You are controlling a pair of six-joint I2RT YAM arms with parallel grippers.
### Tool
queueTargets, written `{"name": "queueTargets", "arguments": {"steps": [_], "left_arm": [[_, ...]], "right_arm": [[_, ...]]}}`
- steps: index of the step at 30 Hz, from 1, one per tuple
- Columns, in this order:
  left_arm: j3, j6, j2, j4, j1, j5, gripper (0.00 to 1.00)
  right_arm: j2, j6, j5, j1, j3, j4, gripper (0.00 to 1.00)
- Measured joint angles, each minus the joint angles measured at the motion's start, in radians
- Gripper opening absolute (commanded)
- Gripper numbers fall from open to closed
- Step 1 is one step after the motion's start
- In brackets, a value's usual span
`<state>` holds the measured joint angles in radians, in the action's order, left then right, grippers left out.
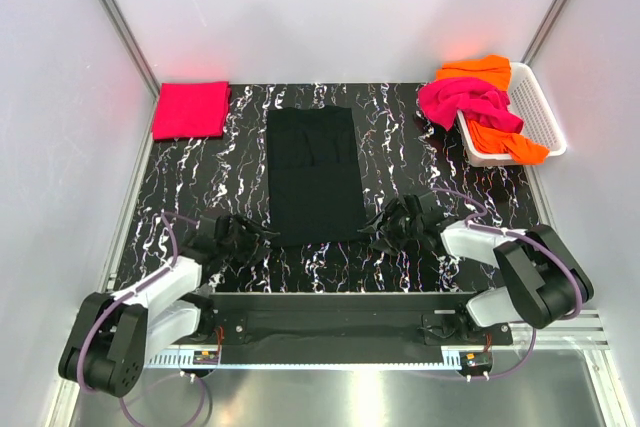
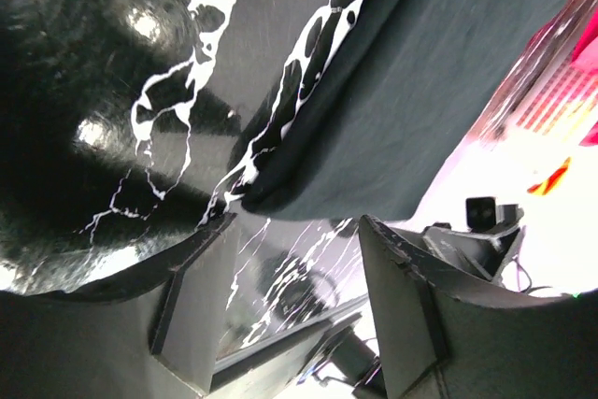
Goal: Fold and stack the t-shirts
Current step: Fold the tshirt
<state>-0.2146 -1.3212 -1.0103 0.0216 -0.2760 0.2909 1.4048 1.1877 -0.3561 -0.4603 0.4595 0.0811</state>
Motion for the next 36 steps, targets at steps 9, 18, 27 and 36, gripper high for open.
{"name": "queueTargets", "arguments": {"steps": [9, 18, 27, 36], "left_arm": [[0.006, -0.137, -0.082, -0.092, -0.018, -0.03, 0.51], [-0.002, -0.184, -0.062, -0.041, -0.032, -0.068, 0.51], [-0.002, -0.2, -0.018, 0.015, -0.035, -0.08, 0.56], [0.014, -0.225, 0.052, 0.088, -0.039, -0.093, 0.58]], "right_arm": [[0.025, 0.111, 0.103, -0.031, 0.0, 0.034, 0.49], [0.006, 0.177, 0.139, -0.058, -0.01, 0.021, 0.49], [0.027, 0.208, 0.132, -0.059, -0.003, 0.028, 0.46], [0.038, 0.228, 0.132, -0.06, -0.002, 0.036, 0.45]]}}
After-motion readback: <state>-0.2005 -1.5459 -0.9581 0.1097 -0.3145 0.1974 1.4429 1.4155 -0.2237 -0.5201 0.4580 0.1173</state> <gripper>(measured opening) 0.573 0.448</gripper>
